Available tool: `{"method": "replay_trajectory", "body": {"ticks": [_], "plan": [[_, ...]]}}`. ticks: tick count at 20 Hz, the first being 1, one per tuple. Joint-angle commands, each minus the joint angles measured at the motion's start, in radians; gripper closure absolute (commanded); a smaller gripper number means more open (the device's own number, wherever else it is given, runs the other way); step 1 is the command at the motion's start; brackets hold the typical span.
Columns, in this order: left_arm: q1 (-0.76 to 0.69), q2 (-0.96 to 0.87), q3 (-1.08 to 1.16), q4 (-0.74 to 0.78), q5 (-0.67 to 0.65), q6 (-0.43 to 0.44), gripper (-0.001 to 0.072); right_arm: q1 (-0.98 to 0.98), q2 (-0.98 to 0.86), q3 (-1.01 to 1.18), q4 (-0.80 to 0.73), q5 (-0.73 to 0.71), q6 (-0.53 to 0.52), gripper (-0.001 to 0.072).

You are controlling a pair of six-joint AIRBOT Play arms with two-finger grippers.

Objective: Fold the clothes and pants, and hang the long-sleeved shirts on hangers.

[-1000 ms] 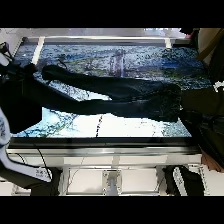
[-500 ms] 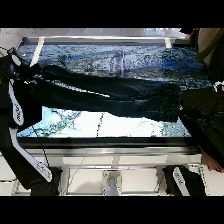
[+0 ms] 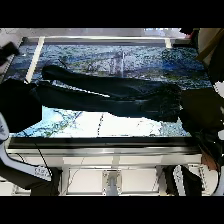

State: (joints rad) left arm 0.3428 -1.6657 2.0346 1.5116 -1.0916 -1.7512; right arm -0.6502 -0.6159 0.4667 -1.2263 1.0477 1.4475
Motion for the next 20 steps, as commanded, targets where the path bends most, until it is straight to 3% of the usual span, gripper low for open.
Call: {"method": "replay_trajectory", "body": {"ticks": [1, 4, 8, 11, 14, 17, 20], "plan": [[0.033, 0.169, -0.049, 0.115, -0.121, 0.032, -0.0001, -0.196, -0.08, -0.113, 0.338, -0.039, -0.219, 0.0154], [0.046, 0.228, -0.061, 0.142, -0.217, 0.05, 0.0, -0.324, -0.348, -0.063, 0.651, 0.083, -0.456, 0.015], [0.031, 0.235, -0.087, 0.138, -0.331, 0.054, 0.0, -0.335, -0.59, 0.029, 0.78, 0.091, -0.609, 0.0136], [-0.006, 0.246, -0.196, 0.138, -0.331, 0.049, 0.0002, -0.275, -0.638, 0.084, 0.78, -0.006, -0.629, 0.0137], [-0.036, 0.301, -0.44, 0.138, -0.31, 0.046, 0.0007, -0.192, -0.694, 0.149, 0.755, -0.047, -0.63, 0.0137], [-0.038, 0.421, -0.769, 0.137, -0.153, -0.014, 0.0008, -0.114, -0.761, 0.212, 0.744, -0.046, -0.629, 0.0137], [-0.038, 0.49, -0.96, 0.126, -0.103, -0.026, 0.0007, -0.059, -0.812, 0.249, 0.745, -0.044, -0.63, 0.0143]]}}
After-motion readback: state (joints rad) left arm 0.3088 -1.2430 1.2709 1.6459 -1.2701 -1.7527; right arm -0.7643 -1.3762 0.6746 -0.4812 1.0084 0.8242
